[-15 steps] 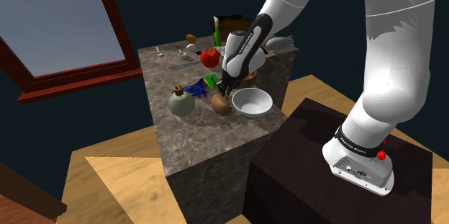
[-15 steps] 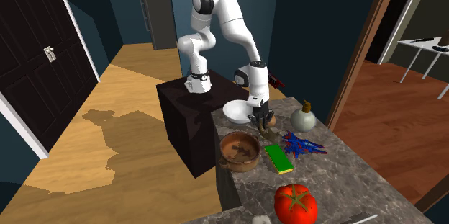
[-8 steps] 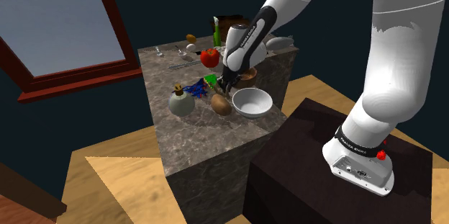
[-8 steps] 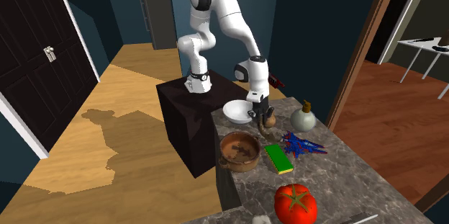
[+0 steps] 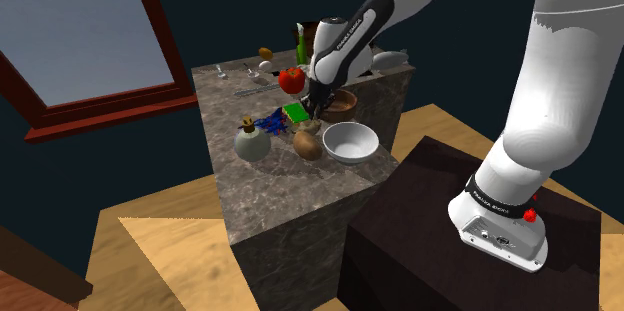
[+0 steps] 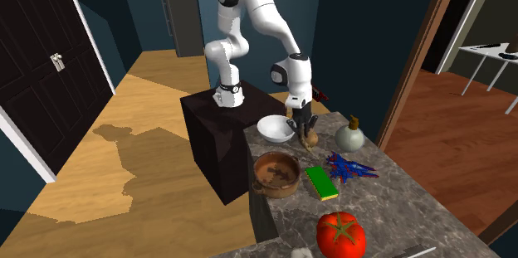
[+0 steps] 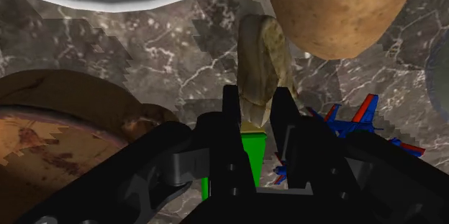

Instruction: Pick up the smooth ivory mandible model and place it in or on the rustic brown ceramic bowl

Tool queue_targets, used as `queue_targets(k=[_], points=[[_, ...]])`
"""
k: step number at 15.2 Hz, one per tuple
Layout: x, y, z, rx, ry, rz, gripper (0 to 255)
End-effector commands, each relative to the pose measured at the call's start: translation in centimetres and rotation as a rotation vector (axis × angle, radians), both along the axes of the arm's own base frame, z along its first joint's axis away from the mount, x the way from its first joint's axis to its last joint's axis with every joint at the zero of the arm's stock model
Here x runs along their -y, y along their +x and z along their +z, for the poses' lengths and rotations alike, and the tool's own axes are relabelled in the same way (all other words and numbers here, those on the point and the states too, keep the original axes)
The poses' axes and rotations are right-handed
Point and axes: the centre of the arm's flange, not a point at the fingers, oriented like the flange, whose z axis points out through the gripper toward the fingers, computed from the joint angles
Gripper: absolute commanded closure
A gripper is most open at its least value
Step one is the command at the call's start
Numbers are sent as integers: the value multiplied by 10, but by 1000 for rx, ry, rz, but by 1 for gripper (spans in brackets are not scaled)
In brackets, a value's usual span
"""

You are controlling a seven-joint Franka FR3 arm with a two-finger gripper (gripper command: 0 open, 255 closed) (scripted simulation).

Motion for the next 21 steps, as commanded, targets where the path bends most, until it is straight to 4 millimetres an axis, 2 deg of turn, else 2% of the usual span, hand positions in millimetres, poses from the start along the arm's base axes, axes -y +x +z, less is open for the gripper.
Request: queue_targets(k=[1,15,21], points=[[0,0,10,0,0,0,255],[0,0,81,0,0,0,255],[77,15,71,0,0,0,255]])
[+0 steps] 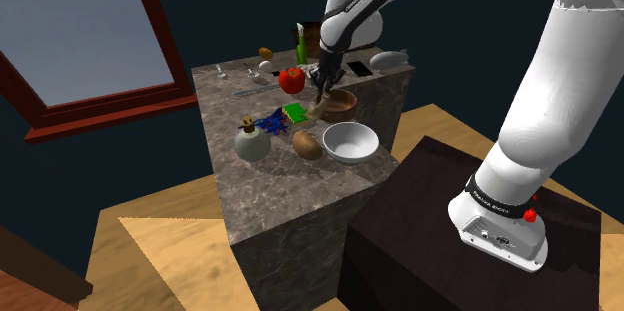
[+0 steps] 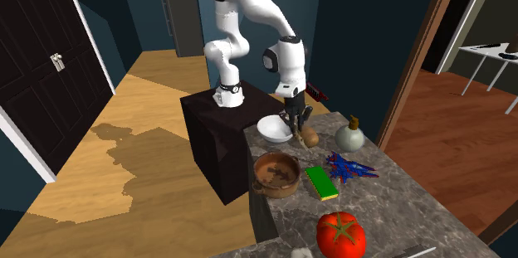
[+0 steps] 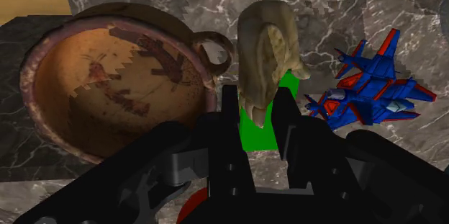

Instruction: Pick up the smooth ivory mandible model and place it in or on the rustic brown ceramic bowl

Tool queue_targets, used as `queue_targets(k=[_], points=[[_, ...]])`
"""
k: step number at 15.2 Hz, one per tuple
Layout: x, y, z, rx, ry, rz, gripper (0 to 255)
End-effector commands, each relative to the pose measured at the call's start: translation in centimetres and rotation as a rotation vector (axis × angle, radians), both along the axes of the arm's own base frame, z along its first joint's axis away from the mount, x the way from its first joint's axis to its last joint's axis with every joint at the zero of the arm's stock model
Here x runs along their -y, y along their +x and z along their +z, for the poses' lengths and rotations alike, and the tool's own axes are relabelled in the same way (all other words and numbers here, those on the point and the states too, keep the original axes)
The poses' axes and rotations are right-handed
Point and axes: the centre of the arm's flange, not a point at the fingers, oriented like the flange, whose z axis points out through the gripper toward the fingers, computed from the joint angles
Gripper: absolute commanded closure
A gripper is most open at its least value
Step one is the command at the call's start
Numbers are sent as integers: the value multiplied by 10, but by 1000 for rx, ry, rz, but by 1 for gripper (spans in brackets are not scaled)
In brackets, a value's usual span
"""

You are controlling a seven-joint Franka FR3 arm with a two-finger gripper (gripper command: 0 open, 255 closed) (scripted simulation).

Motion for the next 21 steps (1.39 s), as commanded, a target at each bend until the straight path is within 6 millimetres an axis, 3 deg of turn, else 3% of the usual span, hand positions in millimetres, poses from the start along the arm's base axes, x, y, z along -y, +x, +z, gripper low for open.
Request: queue_targets(k=[1,7,8,17,21], points=[[26,5,-2,0,0,2,255],[103,20,-12,0,0,2,255],[124,25,-14,0,0,2,255],[124,24,-61,0,0,2,255],[124,25,-61,0,0,2,255]])
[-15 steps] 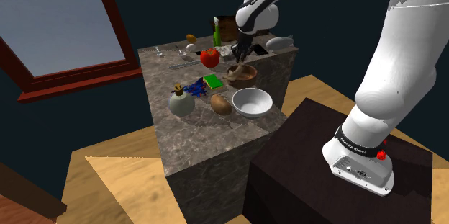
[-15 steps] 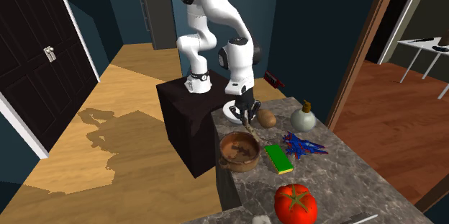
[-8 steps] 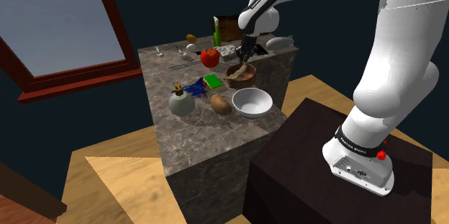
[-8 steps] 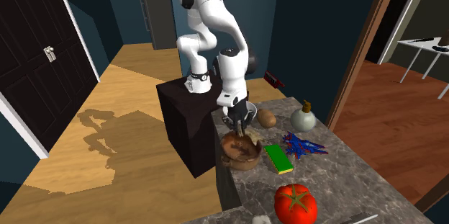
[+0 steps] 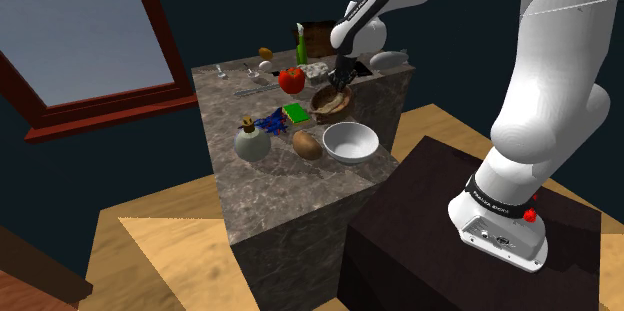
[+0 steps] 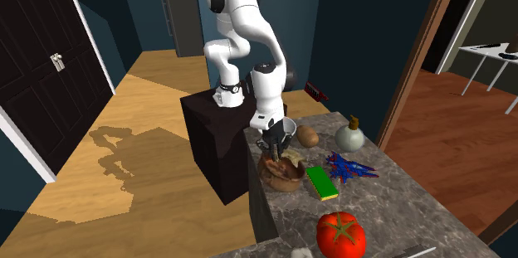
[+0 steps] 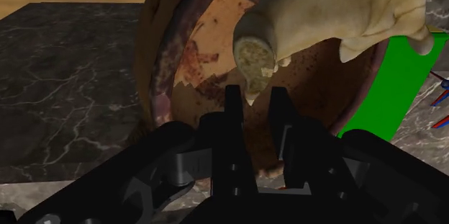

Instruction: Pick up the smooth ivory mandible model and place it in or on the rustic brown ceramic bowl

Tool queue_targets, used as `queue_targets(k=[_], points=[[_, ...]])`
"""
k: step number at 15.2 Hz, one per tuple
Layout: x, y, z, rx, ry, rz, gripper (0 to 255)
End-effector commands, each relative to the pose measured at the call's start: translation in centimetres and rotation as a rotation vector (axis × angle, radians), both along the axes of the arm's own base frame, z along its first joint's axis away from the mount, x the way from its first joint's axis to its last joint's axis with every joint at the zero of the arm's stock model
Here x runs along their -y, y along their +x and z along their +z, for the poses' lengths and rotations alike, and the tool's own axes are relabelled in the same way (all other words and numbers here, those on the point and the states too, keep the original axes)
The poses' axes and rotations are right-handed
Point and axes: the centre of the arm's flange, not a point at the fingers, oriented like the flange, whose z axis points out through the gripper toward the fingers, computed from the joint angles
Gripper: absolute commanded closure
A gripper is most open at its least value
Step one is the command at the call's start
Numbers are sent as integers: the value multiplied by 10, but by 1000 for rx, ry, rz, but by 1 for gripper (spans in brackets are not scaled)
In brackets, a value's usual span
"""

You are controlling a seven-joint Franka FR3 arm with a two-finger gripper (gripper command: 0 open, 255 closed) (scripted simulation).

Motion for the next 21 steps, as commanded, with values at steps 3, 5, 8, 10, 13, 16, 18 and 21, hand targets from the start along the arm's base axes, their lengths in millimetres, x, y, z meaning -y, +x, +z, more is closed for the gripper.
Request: queue_targets(k=[3,5,8,10,13,16,18,21], points=[[-1,0,-1,-2,1,1,255],[-1,0,-1,-2,1,1,0],[-1,0,-1,-2,1,1,0],[-1,0,-1,-2,1,1,0],[1,-7,38,-2,1,1,0],[1,-9,48,-2,1,1,0],[1,-9,48,-2,1,1,0],[1,-9,48,-2,1,1,0]])
